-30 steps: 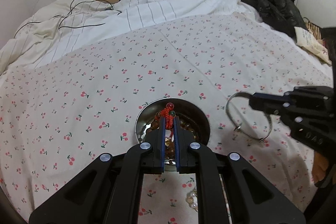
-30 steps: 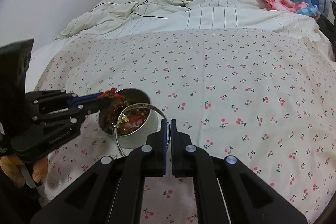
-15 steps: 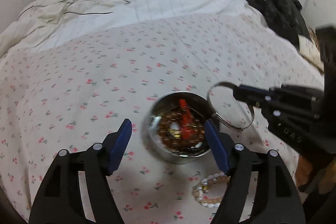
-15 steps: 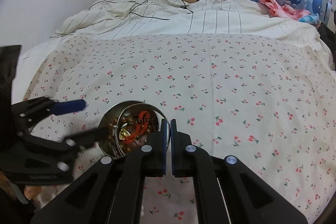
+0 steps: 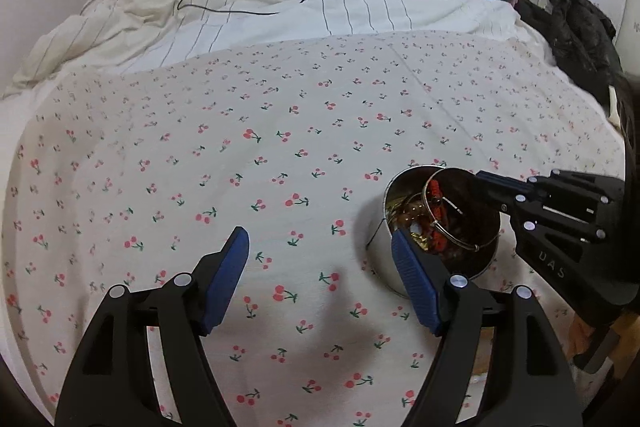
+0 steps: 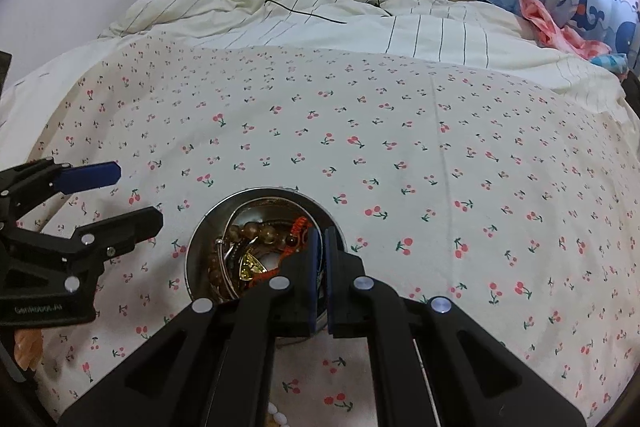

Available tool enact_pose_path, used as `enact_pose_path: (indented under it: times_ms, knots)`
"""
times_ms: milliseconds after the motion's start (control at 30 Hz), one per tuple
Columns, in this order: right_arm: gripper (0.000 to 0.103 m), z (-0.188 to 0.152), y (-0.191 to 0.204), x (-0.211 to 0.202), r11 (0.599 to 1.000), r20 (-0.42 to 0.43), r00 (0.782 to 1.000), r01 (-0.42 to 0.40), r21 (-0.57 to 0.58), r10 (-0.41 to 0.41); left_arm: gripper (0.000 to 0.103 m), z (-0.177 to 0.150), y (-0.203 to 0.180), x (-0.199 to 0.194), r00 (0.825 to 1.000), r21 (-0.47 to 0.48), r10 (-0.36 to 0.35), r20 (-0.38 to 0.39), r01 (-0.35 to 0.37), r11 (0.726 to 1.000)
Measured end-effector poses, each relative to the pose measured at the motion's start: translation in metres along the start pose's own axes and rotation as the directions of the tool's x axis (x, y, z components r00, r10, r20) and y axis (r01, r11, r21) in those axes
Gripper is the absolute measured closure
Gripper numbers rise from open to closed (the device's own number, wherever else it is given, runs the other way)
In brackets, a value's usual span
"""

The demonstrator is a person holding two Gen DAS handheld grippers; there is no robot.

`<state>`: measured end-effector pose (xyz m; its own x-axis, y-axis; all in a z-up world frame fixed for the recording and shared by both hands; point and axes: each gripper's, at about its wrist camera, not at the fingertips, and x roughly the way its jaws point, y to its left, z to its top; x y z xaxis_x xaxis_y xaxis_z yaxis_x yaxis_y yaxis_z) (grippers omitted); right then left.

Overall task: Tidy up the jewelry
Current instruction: 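Release the red bracelet into the tin with the left tool while the right drops the bangle in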

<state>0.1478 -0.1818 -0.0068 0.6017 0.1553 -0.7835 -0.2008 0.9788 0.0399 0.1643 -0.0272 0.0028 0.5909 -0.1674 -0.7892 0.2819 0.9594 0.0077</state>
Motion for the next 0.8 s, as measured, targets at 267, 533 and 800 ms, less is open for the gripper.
enact_pose_path:
  times_ms: [267, 533, 800]
  knots:
    - [0.099, 0.000, 0.004, 0.005, 1.000, -0.006, 1.000, 0.009, -0.013, -0.009, 0.032, -0.001, -0.011, -0.004, 0.999, 0.057, 0.032, 0.018, -0.033, 0.998]
    - [0.099, 0.000, 0.004, 0.006, 1.000, -0.006, 1.000, 0.009, -0.013, -0.009, 0.031, -0.003, -0.016, -0.005, 0.999, 0.084, 0.046, 0.022, -0.048, 0.995]
    - [0.099, 0.001, 0.005, 0.007, 1.000, -0.006, 1.000, 0.011, -0.013, -0.011, 0.030, -0.004, -0.020, -0.006, 0.998, 0.113, 0.059, 0.027, -0.061, 0.992]
